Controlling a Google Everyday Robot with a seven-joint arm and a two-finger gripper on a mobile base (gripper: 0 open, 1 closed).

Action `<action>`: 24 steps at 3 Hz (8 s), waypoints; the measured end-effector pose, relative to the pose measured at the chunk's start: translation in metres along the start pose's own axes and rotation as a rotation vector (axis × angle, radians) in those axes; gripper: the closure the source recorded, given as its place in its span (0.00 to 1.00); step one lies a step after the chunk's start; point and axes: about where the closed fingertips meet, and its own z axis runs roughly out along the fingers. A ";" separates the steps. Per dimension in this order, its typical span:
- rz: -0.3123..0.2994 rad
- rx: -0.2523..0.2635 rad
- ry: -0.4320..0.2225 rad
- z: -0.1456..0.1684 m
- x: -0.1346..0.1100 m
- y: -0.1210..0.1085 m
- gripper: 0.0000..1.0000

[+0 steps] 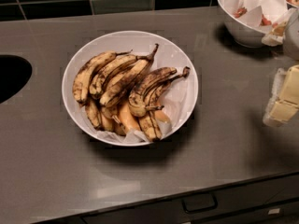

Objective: Pick banana from white bowl

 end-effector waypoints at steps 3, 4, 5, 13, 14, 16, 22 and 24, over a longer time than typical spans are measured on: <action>-0.091 -0.021 0.000 0.010 -0.032 0.000 0.00; -0.199 -0.066 -0.010 0.027 -0.071 0.006 0.00; -0.199 -0.066 -0.010 0.027 -0.071 0.006 0.00; -0.602 -0.046 -0.196 0.003 -0.205 0.017 0.00; -0.632 -0.091 -0.208 0.022 -0.213 0.005 0.00; -0.709 -0.173 -0.227 0.060 -0.245 0.003 0.18; -0.781 -0.223 -0.258 0.077 -0.274 0.035 0.29; -0.782 -0.230 -0.261 0.082 -0.273 0.035 0.37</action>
Offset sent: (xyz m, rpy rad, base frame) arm 0.0028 0.0103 0.0009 -0.0126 0.0006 0.0335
